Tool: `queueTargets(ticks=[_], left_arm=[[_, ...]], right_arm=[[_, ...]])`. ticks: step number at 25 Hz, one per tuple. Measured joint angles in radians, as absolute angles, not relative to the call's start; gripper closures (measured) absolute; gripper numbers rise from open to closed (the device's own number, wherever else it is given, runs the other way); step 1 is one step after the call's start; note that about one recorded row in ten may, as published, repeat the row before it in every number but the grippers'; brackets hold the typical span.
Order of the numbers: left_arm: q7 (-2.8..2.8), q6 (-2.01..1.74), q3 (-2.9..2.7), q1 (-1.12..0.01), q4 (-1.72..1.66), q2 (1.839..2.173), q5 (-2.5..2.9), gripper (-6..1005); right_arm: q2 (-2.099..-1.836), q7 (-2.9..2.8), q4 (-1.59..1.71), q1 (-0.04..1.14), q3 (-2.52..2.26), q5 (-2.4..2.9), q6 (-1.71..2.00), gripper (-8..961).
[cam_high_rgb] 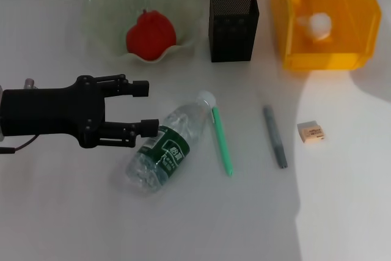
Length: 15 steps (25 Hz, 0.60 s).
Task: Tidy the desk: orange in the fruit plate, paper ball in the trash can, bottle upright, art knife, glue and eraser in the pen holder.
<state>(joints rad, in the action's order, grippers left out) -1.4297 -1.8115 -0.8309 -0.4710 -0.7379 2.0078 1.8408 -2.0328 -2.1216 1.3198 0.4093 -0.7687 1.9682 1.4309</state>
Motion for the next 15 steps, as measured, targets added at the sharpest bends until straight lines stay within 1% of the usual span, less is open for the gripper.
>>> queueTargets(ticks=[1,3,4,6,7,8,9,10,12,13,14,15], left_arm=[[-1.430,-1.812,-0.831,-0.471,-0.738,2.008,1.841,157],[-1.430,-1.812,-0.831,-0.471,-0.738,2.008,1.841,157],[-1.430,-1.812,-0.831,-0.472,-0.738,2.008,1.841,158],[-1.430,-1.812,-0.831,-0.474,-0.739,2.008,1.842,158],[-1.430,-1.811,-0.831,-0.474,-0.739,2.008,1.842,158],[-1.430,-1.811,-0.831,-0.476,-0.740,2.008,1.842,158],[-1.430,-1.811,-0.831,-0.477,-0.741,2.008,1.842,158],[-1.430,-1.810,-0.831,-0.479,-0.741,2.008,1.843,158],[-1.428,-1.810,-0.831,-0.482,-0.741,2.008,1.843,158],[-1.427,-1.809,-0.831,-0.483,-0.739,2.008,1.844,158],[-1.427,-1.809,-0.832,-0.484,-0.739,2.009,1.844,158],[-1.427,-1.808,-0.832,-0.484,-0.740,2.011,1.844,158]], right_arm=[[-2.033,-2.122,1.320,0.409,-0.769,1.968,1.431,151],[-2.008,-2.198,1.449,0.420,-0.778,2.011,1.641,151],[-2.008,-2.198,1.449,0.420,-0.778,2.011,1.641,151],[-2.001,-2.263,1.541,0.444,-0.798,2.076,1.771,151],[-2.000,-2.294,1.584,0.457,-0.815,2.120,1.817,151],[-2.003,-2.346,1.663,0.494,-0.869,2.220,1.892,151],[-2.003,-2.346,1.663,0.494,-0.869,2.220,1.892,151],[-2.008,-2.364,1.696,0.513,-0.901,2.276,1.922,151],[-2.027,-2.380,1.733,0.550,-0.973,2.390,1.956,151],[-2.053,-2.384,1.738,0.580,-1.026,2.494,1.965,151],[-2.053,-2.384,1.738,0.580,-1.026,2.494,1.965,151],[-2.067,-2.385,1.731,0.594,-1.052,2.542,1.964,152]])
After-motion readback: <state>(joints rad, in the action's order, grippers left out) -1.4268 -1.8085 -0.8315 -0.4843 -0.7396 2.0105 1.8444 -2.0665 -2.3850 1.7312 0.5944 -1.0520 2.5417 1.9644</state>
